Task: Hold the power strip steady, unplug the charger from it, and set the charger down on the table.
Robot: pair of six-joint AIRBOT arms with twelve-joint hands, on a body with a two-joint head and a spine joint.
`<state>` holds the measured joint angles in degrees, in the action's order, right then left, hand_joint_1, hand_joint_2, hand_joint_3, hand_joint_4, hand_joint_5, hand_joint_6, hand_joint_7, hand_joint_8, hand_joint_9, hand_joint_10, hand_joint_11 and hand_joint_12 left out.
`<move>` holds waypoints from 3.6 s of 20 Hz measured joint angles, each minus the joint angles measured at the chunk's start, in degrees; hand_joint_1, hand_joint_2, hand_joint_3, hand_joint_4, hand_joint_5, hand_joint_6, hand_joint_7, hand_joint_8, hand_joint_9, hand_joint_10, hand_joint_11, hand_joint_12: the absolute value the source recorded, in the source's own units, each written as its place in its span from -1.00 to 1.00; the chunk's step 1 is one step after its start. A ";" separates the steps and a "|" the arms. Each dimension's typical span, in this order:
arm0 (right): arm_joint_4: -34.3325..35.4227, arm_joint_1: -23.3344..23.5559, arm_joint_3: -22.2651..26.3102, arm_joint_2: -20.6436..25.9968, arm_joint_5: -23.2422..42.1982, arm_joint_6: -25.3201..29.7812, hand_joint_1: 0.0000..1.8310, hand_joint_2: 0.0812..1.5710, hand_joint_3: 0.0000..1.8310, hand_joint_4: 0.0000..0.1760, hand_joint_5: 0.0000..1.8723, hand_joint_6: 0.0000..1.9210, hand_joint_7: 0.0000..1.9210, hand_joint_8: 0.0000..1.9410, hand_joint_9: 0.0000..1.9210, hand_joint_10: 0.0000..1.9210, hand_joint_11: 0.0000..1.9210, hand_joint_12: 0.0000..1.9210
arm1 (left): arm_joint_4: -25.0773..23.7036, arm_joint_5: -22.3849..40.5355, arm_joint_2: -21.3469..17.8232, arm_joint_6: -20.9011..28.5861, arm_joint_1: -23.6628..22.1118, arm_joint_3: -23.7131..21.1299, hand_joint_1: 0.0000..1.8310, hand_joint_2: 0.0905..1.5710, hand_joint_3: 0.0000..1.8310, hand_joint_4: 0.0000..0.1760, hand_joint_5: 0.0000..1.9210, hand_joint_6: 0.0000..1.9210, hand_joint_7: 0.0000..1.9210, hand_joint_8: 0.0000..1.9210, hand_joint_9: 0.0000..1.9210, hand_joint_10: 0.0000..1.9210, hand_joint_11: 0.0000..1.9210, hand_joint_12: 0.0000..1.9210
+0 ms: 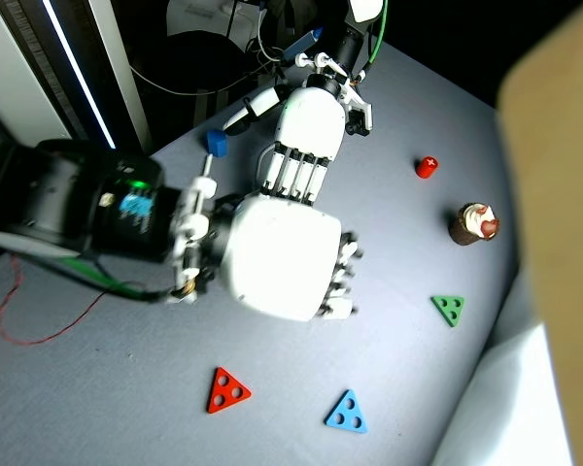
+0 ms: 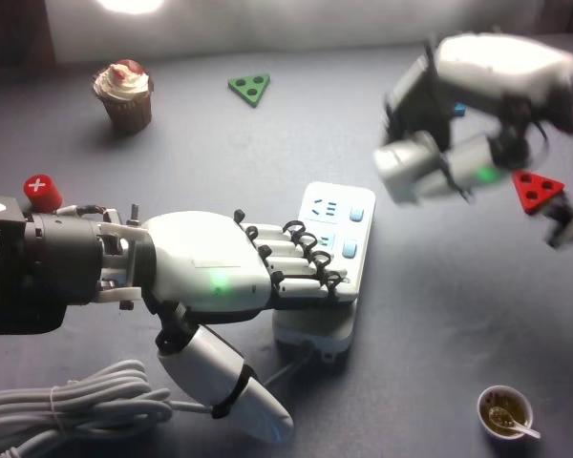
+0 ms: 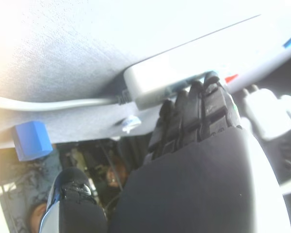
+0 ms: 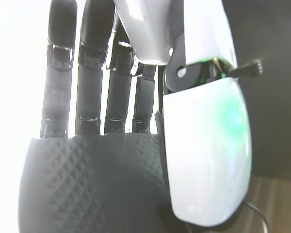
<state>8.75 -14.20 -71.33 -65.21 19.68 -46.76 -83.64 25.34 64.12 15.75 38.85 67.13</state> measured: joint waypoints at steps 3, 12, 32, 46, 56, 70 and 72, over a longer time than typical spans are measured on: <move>-3.63 -1.01 0.76 0.02 -0.68 -7.58 0.52 0.31 -1.00 -1.00 0.11 -0.21 0.28 -0.46 0.03 0.16 -0.37 0.13 | -0.04 -0.07 0.00 0.07 -0.07 0.00 -1.00 0.13 -1.00 -1.00 -1.00 -1.00 -1.00 -1.00 -1.00 -1.00 -0.98 -0.99; -12.17 -1.73 0.81 -1.40 2.47 -13.35 0.53 0.25 -1.00 -1.00 0.25 -0.48 0.43 -0.71 0.11 0.07 -0.32 0.12 | -0.61 -0.11 0.04 0.46 -0.66 0.00 -1.00 0.13 -1.00 -1.00 -1.00 -1.00 -1.00 -1.00 -1.00 -1.00 -1.00 -1.00; -21.46 -5.38 3.34 -1.73 7.17 -22.49 0.36 0.25 -1.00 -1.00 -0.07 -0.97 0.00 -1.00 0.01 -1.00 -0.39 -0.15 | -1.09 -0.04 -0.02 0.87 -1.01 0.00 -1.00 0.11 -1.00 -1.00 -1.00 -1.00 -1.00 -1.00 -1.00 -1.00 -1.00 -1.00; -18.25 -6.01 6.01 -0.63 6.40 -22.34 -0.19 0.09 -1.00 -1.00 -0.86 -1.00 -0.81 -1.00 -0.78 -1.00 -0.86 -0.66 | -1.88 0.00 -0.02 1.77 -1.38 0.00 -1.00 0.11 -1.00 -1.00 -1.00 -1.00 -1.00 -1.00 -1.00 -1.00 -1.00 -1.00; -14.97 -4.55 12.46 6.84 5.97 -19.85 -0.30 0.09 -1.00 -1.00 -0.88 -1.00 -0.83 -1.00 -0.81 -0.99 -0.88 -0.70 | -2.86 0.09 -0.15 2.36 -2.78 0.00 -1.00 0.12 -1.00 -1.00 -1.00 -1.00 -1.00 -1.00 -1.00 -1.00 -0.98 -0.99; -6.82 -5.95 15.19 11.10 0.94 -17.35 -0.96 0.25 -0.99 -1.00 -0.91 -1.00 -0.86 -1.00 -0.83 -1.00 -0.89 -0.85 | -3.82 0.46 -6.14 4.81 -11.13 -0.13 -1.00 0.12 -1.00 -1.00 -1.00 -1.00 -1.00 -1.00 -1.00 -1.00 -0.98 -0.99; -6.93 -6.34 15.30 10.97 1.29 -17.35 -0.95 0.26 -0.99 -1.00 -0.90 -0.99 -0.85 -1.00 -0.82 -1.00 -0.88 -0.86 | -3.93 1.07 -6.91 5.57 -12.46 -0.13 -1.00 0.13 -1.00 -1.00 -1.00 -1.00 -1.00 -1.00 -1.00 -1.00 -0.99 -0.99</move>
<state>1.83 -20.53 -56.03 -54.24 20.97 -64.12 -87.57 26.41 57.21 21.32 26.39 67.00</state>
